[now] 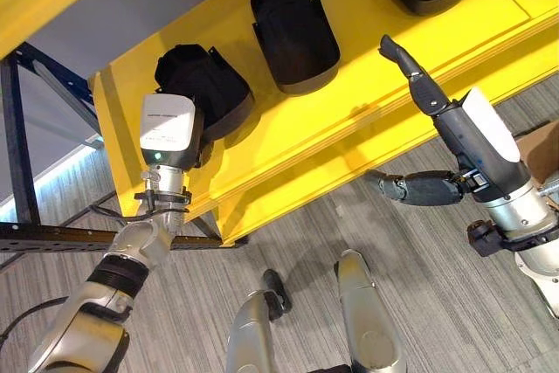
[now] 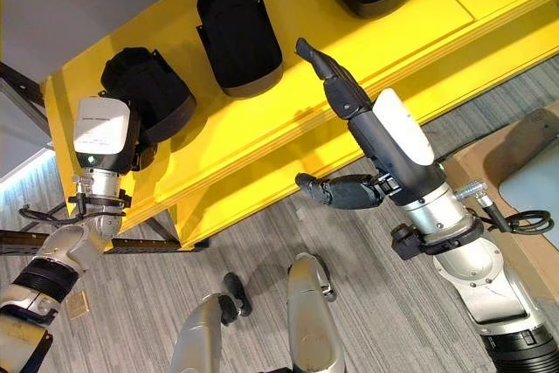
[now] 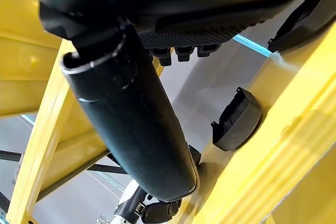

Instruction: Move parts from the plastic box to the shelf.

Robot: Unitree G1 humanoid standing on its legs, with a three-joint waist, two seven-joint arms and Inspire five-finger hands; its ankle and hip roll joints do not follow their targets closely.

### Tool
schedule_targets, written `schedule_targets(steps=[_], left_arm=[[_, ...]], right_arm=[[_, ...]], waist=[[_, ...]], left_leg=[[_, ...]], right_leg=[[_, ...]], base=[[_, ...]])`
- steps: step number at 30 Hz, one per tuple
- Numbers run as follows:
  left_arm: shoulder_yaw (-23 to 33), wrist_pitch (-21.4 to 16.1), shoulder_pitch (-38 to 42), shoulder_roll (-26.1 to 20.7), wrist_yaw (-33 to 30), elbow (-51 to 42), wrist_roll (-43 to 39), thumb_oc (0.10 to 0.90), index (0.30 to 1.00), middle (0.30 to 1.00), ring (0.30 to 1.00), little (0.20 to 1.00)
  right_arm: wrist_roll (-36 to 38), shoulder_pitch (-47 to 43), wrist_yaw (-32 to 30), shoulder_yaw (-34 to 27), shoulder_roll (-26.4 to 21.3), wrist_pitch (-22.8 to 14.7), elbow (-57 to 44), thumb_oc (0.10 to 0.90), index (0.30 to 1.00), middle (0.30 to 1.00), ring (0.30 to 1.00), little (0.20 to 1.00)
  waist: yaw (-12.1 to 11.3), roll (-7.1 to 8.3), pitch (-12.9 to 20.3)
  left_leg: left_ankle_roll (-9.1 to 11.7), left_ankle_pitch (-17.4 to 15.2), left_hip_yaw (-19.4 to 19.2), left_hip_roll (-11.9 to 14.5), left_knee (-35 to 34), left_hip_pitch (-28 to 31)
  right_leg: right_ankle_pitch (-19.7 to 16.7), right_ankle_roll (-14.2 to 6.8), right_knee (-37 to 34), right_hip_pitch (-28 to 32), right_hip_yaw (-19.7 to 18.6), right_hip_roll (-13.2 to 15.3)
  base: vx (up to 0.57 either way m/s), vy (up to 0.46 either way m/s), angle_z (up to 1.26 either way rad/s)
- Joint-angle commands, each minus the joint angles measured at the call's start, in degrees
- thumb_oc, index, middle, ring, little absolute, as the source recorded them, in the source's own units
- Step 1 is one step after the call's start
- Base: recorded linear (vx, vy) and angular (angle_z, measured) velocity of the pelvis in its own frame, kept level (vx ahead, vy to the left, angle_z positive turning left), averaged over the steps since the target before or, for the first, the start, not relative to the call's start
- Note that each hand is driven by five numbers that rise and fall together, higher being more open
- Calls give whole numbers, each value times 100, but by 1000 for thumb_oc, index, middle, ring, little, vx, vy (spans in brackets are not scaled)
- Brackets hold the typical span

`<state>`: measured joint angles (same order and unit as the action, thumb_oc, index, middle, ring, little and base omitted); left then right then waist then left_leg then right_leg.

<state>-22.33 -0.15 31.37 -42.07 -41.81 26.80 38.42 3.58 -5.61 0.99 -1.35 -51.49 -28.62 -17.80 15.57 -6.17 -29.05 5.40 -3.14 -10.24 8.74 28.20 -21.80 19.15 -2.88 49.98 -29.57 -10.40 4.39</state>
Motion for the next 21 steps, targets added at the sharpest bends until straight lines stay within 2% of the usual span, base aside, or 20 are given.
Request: schedule_targets(steps=[1, 10, 21], left_arm=[[541, 76, -207, -425, -379, 37, -216, 400, 300, 300, 300, 300], [554, 88, -381, -554, -478, 316, -57, 400, 300, 300, 300, 300], [197, 103, -160, -858, -296, 833, 169, 400, 300, 300, 300, 300]], right_arm=[[461, -399, -105, -493, 178, -486, -711, 900, 1000, 1000, 1000, 1000], [443, -383, -145, -521, 41, -422, -744, 900, 1000, 1000, 1000, 1000], [584, -421, -28, -560, -325, -424, -677, 900, 1000, 1000, 1000, 1000]], waist=[[36, 243, 491], [68, 163, 479], [232, -3, 485]], left_leg=[[-463, -656, -153, -342, 169, -259], [-451, -635, -180, -382, 120, -221], [-444, -642, -299, -415, 92, -143]], right_leg=[[455, 593, -250, 485, 692, 240], [452, 607, -217, 408, 661, 229], [479, 629, -145, 327, 600, 269]], base=[[0, 0, 0], [-1, 4, 0], [14, 52, -4]])
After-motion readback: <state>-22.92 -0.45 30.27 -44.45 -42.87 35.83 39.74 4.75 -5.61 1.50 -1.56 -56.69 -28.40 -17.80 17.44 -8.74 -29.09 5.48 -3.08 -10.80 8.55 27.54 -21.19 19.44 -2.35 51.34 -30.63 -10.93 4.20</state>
